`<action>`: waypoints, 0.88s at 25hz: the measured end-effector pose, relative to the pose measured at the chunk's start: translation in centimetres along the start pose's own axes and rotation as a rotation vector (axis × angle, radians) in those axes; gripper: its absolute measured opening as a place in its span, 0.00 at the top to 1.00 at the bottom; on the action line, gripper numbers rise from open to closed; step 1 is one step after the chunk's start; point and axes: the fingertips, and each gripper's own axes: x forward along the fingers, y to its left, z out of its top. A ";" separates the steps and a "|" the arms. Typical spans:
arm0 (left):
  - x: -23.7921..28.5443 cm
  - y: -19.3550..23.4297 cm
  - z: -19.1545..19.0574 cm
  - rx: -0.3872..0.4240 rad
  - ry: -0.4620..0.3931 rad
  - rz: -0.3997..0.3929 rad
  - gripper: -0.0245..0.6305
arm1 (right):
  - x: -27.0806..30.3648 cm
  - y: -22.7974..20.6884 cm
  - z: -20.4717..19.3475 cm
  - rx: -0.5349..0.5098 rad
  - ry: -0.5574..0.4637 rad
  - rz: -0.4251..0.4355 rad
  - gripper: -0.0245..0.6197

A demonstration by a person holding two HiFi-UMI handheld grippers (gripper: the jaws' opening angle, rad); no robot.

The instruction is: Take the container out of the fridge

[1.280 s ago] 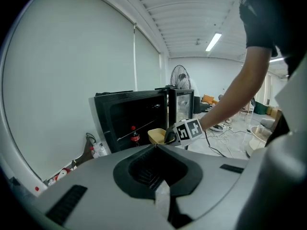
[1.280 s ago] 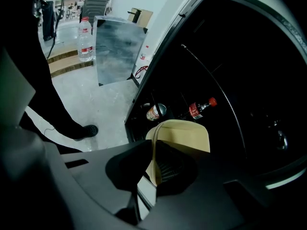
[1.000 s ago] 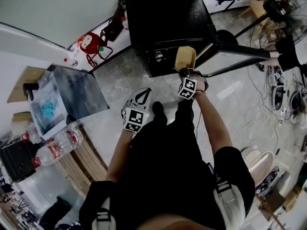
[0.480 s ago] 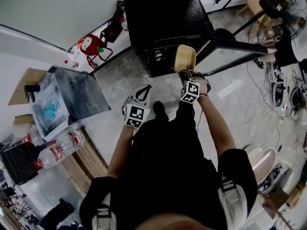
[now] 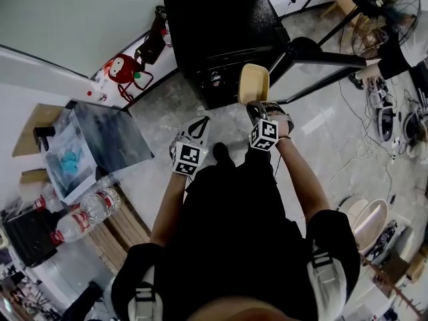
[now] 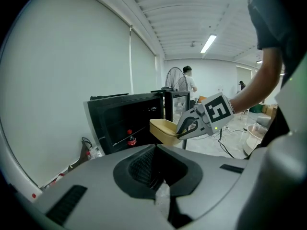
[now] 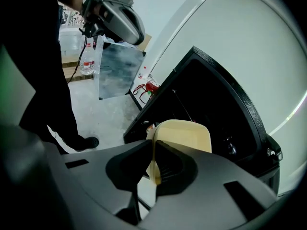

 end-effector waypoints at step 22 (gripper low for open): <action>-0.3 -0.5 -0.6 0.020 0.015 -0.010 0.93 | -5.2 2.3 1.5 0.039 -0.034 0.067 0.92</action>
